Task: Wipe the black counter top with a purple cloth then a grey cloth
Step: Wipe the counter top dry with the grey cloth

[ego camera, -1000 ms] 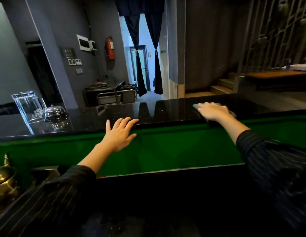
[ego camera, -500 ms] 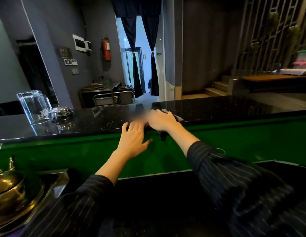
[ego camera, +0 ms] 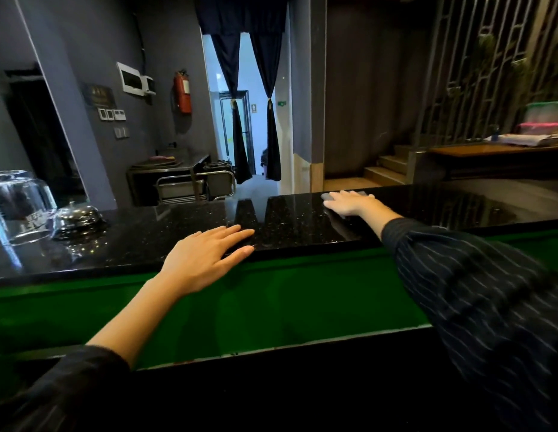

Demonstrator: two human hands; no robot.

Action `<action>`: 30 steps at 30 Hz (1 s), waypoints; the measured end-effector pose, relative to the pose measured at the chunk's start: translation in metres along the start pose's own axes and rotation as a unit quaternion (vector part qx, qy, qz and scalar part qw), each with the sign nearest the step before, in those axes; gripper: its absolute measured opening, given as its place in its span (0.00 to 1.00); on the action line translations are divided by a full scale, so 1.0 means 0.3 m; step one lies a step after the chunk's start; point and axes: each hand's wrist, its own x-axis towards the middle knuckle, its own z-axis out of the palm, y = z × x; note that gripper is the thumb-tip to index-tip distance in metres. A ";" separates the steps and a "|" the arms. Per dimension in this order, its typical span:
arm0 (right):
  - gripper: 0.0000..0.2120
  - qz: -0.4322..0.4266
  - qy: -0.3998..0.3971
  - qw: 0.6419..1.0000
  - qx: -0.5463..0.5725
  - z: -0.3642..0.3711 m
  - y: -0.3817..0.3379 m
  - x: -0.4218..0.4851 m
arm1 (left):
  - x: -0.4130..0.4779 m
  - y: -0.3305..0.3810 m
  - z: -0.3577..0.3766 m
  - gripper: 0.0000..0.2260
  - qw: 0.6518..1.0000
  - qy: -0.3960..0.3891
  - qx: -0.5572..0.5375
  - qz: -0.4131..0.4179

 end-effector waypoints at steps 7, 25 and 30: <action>0.35 -0.049 -0.025 0.998 -0.027 0.025 -0.218 0.221 | 0.024 0.014 0.012 0.34 0.999 0.020 0.027 -0.003; 0.26 -0.073 -0.079 0.989 0.099 -0.034 -0.015 0.179 | 0.018 0.008 -0.007 0.37 0.997 -0.065 -0.028 -0.029; 0.41 -0.022 -0.093 0.986 0.138 0.000 -0.225 0.297 | 0.028 0.014 0.001 0.35 0.998 -0.054 -0.019 -0.025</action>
